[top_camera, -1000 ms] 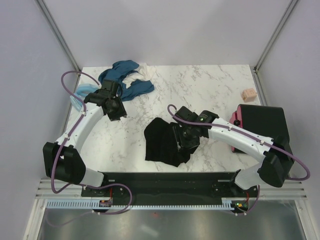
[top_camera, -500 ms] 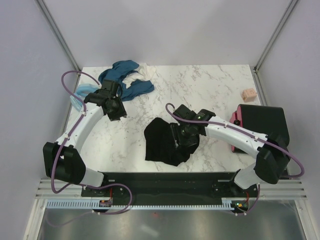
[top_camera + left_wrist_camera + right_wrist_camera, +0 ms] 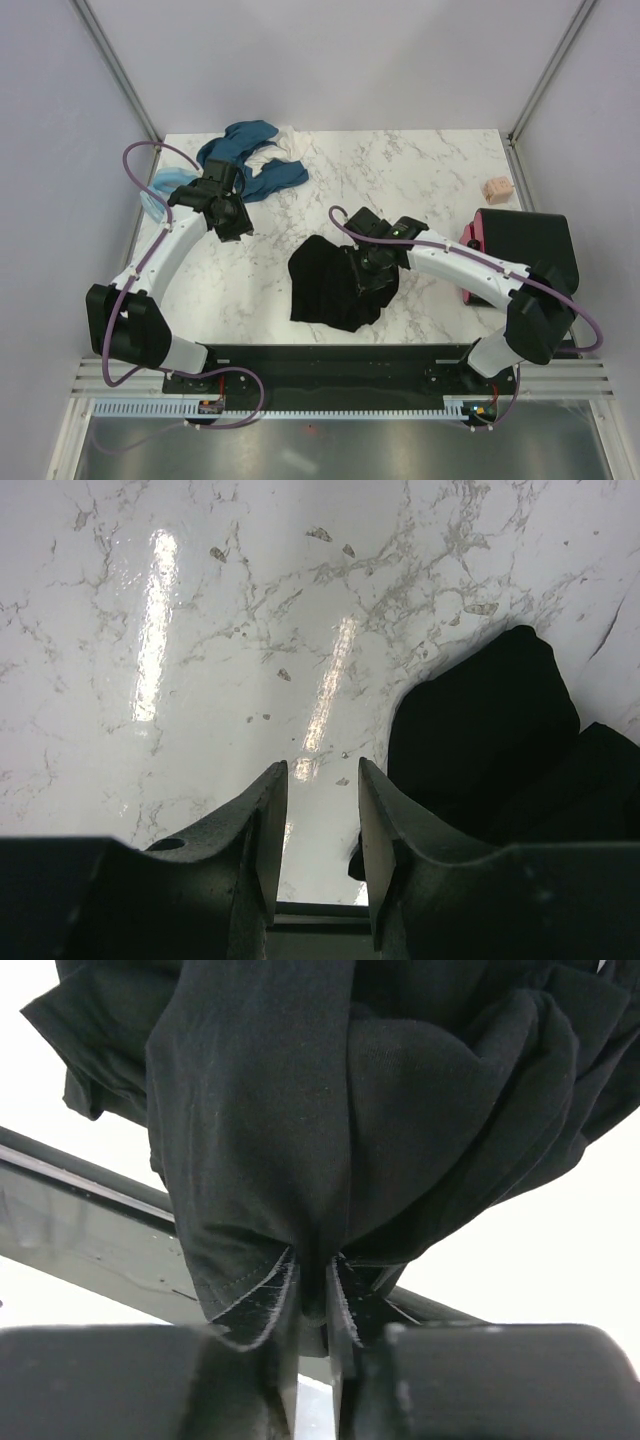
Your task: Fold and stack the t-shirts
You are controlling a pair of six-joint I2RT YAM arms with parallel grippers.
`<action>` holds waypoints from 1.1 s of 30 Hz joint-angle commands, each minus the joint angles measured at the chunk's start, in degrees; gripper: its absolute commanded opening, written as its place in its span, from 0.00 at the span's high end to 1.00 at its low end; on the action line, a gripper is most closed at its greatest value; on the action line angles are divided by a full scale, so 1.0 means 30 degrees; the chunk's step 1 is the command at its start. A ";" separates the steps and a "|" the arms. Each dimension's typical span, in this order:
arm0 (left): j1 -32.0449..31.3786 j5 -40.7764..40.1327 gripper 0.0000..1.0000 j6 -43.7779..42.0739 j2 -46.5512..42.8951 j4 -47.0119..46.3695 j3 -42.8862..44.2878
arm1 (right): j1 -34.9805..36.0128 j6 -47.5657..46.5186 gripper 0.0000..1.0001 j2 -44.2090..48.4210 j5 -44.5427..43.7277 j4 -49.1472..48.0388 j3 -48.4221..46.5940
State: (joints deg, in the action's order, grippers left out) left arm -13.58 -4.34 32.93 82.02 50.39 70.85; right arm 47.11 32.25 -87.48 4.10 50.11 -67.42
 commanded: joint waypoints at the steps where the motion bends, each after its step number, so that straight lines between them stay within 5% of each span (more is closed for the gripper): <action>1: 0.0075 0.0215 0.58 -0.0576 -0.0387 -0.0449 0.0173 | -0.0060 -0.0086 0.85 0.0860 -0.0690 0.0229 -0.1402; 4: 0.0075 0.0537 0.59 -0.0517 -0.0212 -0.0449 0.0173 | -0.0030 -0.0232 1.00 0.0772 -0.1624 0.1722 -0.3300; 21: 0.0016 0.2119 0.59 -0.0370 -0.0414 -0.0830 0.0377 | 0.0612 -0.1287 1.00 -0.3558 -0.2156 0.6266 -1.7454; 28: 0.0016 0.2004 0.58 -0.0780 -0.1030 -0.0743 0.1284 | 0.0819 -0.0937 1.00 -0.7194 -0.1984 0.6678 -2.6791; 33: 0.0016 0.1505 0.57 -0.0868 -0.1645 -0.0245 0.1608 | 0.1344 0.0236 1.00 -0.6757 0.0508 0.2873 -2.1192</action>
State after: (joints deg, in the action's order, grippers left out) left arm -13.58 0.56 32.86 80.68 49.39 72.62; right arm 49.54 30.30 -109.06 0.34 66.61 -139.57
